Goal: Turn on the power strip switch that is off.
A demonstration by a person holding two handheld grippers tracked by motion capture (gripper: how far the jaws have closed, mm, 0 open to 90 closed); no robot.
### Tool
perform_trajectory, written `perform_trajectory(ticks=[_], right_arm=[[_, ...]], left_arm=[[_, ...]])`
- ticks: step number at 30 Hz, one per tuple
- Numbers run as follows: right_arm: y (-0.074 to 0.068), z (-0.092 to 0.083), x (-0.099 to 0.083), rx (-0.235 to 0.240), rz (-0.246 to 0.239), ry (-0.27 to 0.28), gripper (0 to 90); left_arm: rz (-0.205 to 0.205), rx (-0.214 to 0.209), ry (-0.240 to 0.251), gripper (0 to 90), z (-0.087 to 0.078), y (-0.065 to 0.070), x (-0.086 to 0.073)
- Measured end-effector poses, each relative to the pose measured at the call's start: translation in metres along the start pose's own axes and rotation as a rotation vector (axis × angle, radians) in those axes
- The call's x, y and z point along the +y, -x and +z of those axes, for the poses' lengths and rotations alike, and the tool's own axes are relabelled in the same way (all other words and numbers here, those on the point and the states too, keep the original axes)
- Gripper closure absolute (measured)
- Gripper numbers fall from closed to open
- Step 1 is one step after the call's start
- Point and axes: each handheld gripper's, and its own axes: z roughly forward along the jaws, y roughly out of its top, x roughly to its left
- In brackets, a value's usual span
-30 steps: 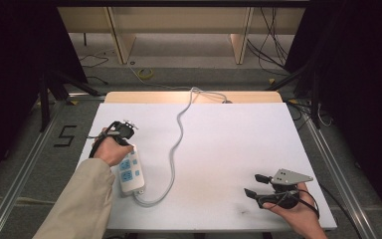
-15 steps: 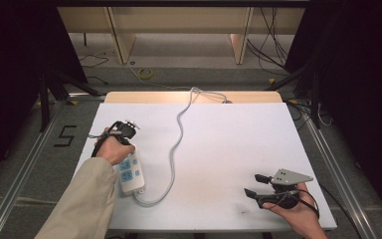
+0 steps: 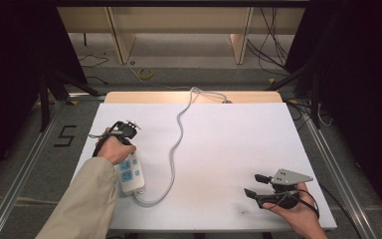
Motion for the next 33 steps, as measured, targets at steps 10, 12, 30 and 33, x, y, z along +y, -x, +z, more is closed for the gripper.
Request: perform_trajectory(ticks=[10,12,30,33], right_arm=[[-0.0001,0.0,0.0001,0.001,-0.001,0.001,33.9],[-0.0002,0.0001,0.0001,0.001,-0.001,0.0,33.9],[-0.0004,0.0001,0.0001,0.007,-0.005,0.001,33.9],[-0.0002,0.0001,0.0002,0.006,-0.003,0.003,33.9]], left_arm=[[-0.002,-0.002,-0.006,89.9,0.0011,-0.0007,0.0005],[-0.003,-0.001,-0.006,89.9,0.0012,-0.0004,0.0007],[-0.011,0.003,-0.019,90.0,0.0033,0.0009,0.0015],[-0.002,0.013,-0.022,90.0,0.0039,0.0025,0.0019]])
